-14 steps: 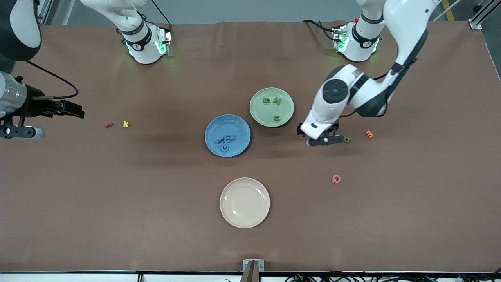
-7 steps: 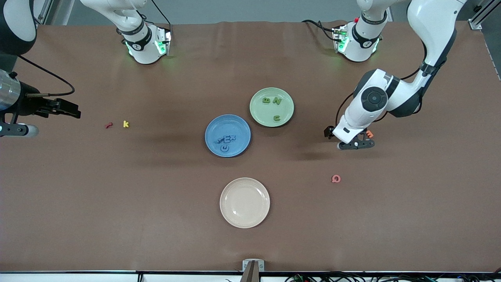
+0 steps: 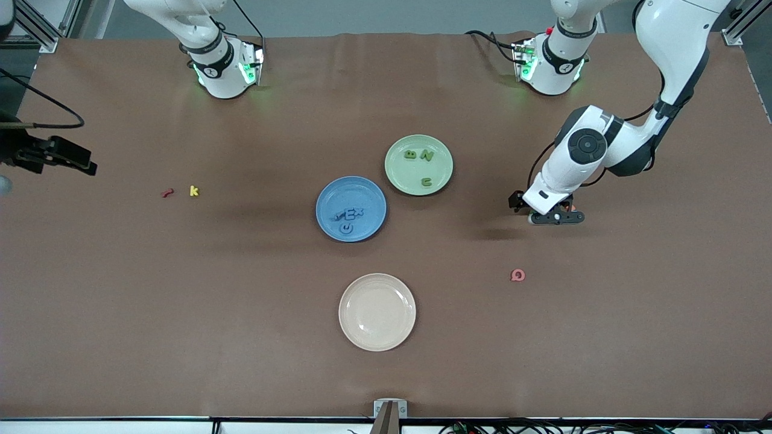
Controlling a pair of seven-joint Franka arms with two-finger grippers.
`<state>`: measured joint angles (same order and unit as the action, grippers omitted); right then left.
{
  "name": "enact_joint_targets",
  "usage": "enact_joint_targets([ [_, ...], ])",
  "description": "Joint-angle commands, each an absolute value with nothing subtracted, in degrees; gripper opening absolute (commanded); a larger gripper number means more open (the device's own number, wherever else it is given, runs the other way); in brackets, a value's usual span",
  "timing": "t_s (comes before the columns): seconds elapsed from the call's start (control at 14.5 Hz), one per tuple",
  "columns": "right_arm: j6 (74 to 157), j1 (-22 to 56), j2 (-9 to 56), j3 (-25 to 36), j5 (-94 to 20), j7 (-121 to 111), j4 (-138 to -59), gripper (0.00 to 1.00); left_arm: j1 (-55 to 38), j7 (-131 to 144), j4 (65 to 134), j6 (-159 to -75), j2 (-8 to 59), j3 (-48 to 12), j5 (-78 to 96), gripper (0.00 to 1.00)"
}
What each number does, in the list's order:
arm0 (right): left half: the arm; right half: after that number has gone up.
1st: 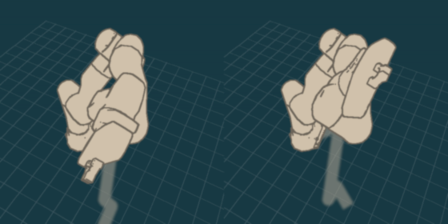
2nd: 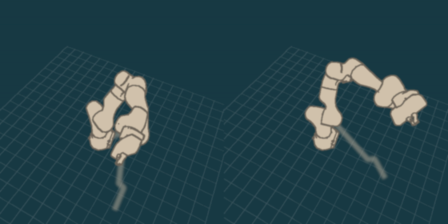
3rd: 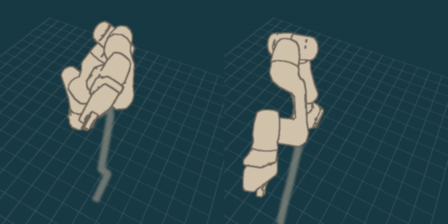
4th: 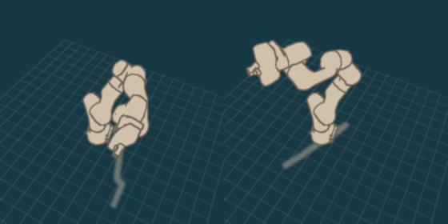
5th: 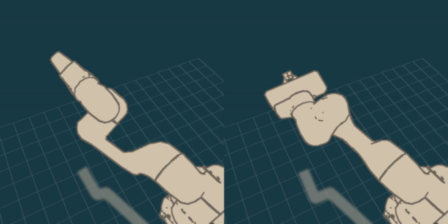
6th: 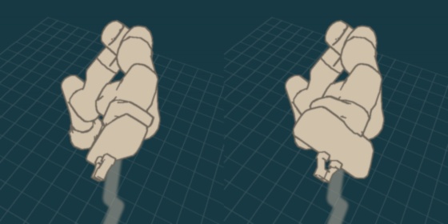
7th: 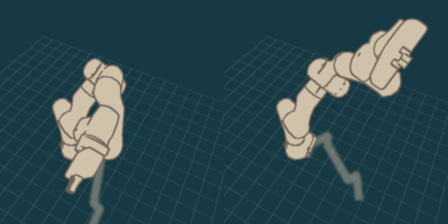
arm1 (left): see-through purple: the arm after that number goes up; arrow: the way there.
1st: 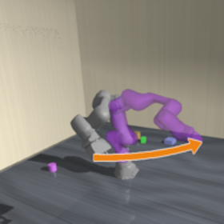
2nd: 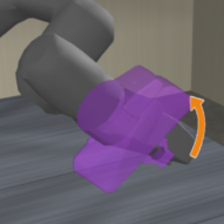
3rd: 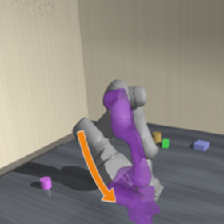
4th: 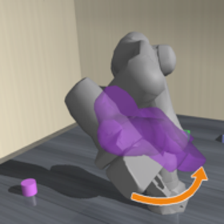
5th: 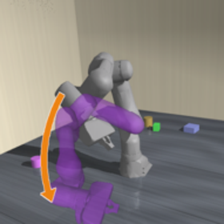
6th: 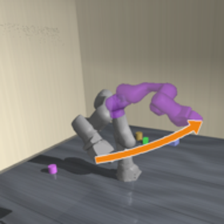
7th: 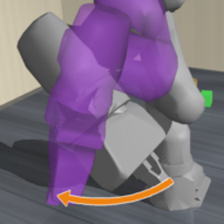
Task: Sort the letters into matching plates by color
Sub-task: 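Move the left gripper to green b and grasp it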
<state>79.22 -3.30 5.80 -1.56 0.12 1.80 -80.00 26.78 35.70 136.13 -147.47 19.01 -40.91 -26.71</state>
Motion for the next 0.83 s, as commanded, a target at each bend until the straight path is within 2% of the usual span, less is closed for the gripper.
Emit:
enact_joint_targets([
  [0.0, 75.5, -4.8, 5.4, -2.3, -0.2, 2.6, -79.5, 1.0, 28.6, 35.5, 137.5, -149.5, 18.5, -41.7, -29.1, 0.99],
  [0.21, 74.5, -5.2, 3.2, -2.5, -0.3, 2.6, -81.2, 1.0, 29.7, 35.9, 137.5, -152.0, 20.7, -41.5, -32.3, 0.99],
  [0.62, 79.2, -4.9, -4.6, -2.8, -0.4, 2.5, -91.2, 1.0, 32.0, 36.6, 137.4, -153.1, 23.7, -41.4, -37.3, 0.98],
  [0.76, 79.1, -4.9, -4.7, -2.8, -0.9, 2.6, -91.4, 1.0, 32.0, 36.7, 137.5, -153.5, 24.4, -41.4, -37.4, 0.93],
])
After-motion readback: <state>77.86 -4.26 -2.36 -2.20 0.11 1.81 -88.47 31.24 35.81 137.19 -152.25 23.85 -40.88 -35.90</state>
